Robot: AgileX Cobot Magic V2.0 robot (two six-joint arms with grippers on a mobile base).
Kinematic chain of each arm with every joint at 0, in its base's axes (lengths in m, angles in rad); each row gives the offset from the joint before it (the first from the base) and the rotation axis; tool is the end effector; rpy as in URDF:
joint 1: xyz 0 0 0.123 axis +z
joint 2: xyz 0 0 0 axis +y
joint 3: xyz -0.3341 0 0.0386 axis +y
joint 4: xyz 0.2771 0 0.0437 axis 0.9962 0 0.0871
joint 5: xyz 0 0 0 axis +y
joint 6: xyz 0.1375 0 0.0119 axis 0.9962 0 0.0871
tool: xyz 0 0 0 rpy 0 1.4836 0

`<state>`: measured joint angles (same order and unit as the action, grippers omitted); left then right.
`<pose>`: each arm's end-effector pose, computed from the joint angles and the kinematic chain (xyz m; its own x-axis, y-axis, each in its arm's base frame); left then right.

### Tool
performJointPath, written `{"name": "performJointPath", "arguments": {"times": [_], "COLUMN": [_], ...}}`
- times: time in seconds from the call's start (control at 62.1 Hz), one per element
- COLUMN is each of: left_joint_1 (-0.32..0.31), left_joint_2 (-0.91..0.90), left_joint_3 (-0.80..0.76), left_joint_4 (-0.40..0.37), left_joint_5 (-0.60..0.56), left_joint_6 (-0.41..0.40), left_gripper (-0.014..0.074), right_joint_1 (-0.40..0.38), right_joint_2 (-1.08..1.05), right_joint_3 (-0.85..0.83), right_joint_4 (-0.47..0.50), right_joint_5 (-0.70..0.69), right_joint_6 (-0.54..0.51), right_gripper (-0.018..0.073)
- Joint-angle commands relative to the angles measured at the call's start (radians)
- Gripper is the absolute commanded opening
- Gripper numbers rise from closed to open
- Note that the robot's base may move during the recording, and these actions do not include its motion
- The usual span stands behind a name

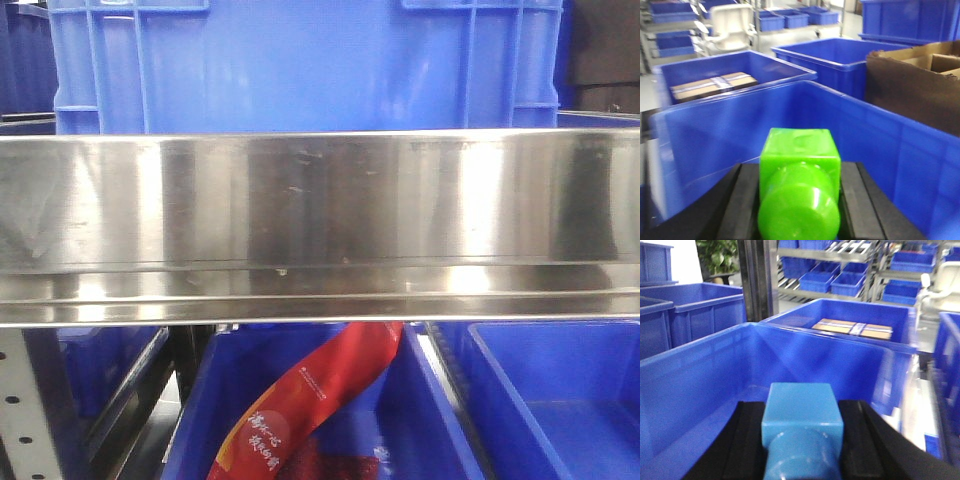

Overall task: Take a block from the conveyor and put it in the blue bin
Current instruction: 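Move both held blocks over the blue bins on the shelf, then open the right gripper to drop the blue block into a bin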

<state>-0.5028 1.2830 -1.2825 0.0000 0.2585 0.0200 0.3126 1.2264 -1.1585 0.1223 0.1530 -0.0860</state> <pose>0.3113 -0.1712 0.4742 -0.1401 0.0999 -0.9851 0.4848 0.8744 0.0197 0.3225 0.1069 0.4570 -0.1370 -0.0076 -0.9905 -0.3204 0.9465 0.0370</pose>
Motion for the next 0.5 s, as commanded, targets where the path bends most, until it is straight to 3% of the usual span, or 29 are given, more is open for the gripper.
{"name": "performJointPath", "arguments": {"times": [0.0, 0.097, 0.193, 0.338, 0.419, 0.483], "left_joint_1": [-0.015, -0.022, -0.022, -0.022, -0.022, -0.02], "left_joint_2": [0.076, 0.132, 0.172, 0.194, 0.194, 0.194], "left_joint_3": [-0.068, -0.118, -0.13, -0.128, -0.128, -0.128], "left_joint_4": [-0.03, -0.044, -0.044, -0.044, -0.044, -0.044], "left_joint_5": [-0.022, -0.009, -0.007, 0.012, 0.012, 0.012], "left_joint_6": [0.002, 0.002, 0.002, 0.002, 0.002, 0.002], "left_gripper": [-0.0111, -0.0097, -0.0011, 0.0272, 0.0409, 0.0468], "right_joint_1": [0.014, 0.021, 0.021, 0.021, 0.021, 0.021], "right_joint_2": [0.06, 0.114, 0.156, 0.187, 0.189, 0.189], "right_joint_3": [-0.061, -0.097, -0.108, -0.108, -0.108, -0.108], "right_joint_4": [0.002, 0.007, 0.042, 0.045, 0.045, 0.045], "right_joint_5": [-0.017, -0.012, -0.03, -0.023, -0.022, -0.022], "right_joint_6": [-0.004, -0.003, -0.003, -0.003, -0.003, -0.003], "right_gripper": [-0.0158, -0.0077, 0.009, 0.0363, 0.0436, 0.0431]}}
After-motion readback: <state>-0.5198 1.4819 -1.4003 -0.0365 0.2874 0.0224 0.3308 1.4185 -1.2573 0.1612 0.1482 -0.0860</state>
